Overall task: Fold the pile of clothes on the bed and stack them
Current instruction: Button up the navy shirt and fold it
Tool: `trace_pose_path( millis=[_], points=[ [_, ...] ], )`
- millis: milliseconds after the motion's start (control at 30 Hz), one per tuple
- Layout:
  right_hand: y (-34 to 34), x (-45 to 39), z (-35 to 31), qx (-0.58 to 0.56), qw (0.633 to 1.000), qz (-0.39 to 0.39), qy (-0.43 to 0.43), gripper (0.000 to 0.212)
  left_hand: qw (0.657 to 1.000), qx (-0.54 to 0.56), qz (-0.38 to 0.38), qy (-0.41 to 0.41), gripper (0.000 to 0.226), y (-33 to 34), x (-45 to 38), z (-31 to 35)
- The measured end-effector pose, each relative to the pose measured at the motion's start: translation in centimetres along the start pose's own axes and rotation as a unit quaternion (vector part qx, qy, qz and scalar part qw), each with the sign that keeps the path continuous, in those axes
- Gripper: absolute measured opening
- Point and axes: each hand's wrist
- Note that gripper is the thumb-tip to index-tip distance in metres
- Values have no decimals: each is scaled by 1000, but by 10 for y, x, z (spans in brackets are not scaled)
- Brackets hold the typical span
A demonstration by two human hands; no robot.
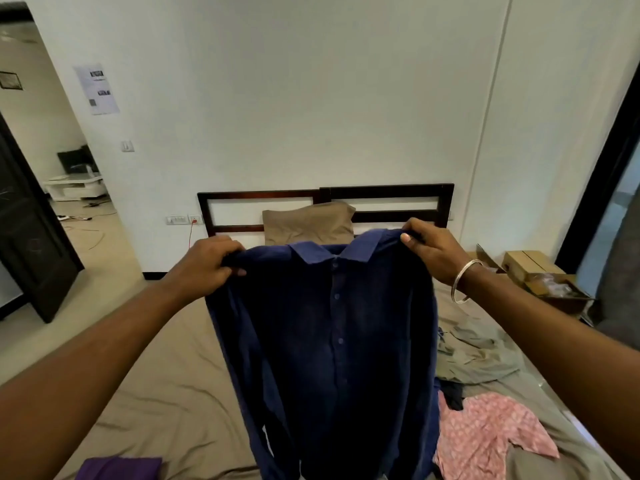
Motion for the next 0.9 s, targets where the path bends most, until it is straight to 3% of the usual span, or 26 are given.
trace_pose_path(
  millis=[67, 133, 200, 300, 400, 467, 533, 633, 700, 733, 767, 833, 900],
  points=[
    [0, 4, -2, 41, 999, 3, -23, 12, 993, 19, 93, -67, 7, 6, 3, -7],
    [5, 8, -5, 30, 999, 35, -7, 13, 974, 88, 132, -163, 5, 17, 8, -3],
    [13, 10, -7, 59, 998, 0, 26, 12, 955, 138, 153, -212, 8, 25, 14, 1],
    [18, 16, 1, 120, 991, -53, 14, 18, 972, 102, 113, -181, 16, 30, 23, -6],
    [28, 36, 16, 27, 999, -41, 18, 25, 988, 75, 17, -138, 14, 38, 41, -25],
    [46, 56, 28, -40, 997, -52, 47, 24, 976, 142, 3, -168, 21, 51, 60, -35],
    [71, 75, 35, -87, 988, -101, 82, 22, 943, 254, -62, -207, 27, 67, 82, -42],
    [86, 96, 38, -217, 933, -218, 189, 26, 842, 399, -283, -227, 11, 73, 106, -55],
    [87, 104, 47, -331, 863, -265, 274, 60, 756, 418, -455, -216, 28, 66, 114, -65],
    [88, 107, 53, -382, 833, -270, 295, 84, 727, 423, -499, -207, 29, 62, 116, -69],
    [91, 108, 57, -431, 806, -269, 303, 98, 701, 447, -515, -210, 33, 63, 115, -76],
    [107, 104, 69, -478, 780, -261, 308, 96, 673, 495, -492, -246, 46, 74, 109, -92],
    [135, 100, 82, -415, 817, -258, 306, 86, 716, 483, -412, -289, 25, 105, 99, -112]
  ],
)
Point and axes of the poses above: each hand's wrist, its own x-axis away from the middle knuckle, its own y-axis out of the palm, z = x × y, and after that the axes turned 14 degrees about -y, right-handed
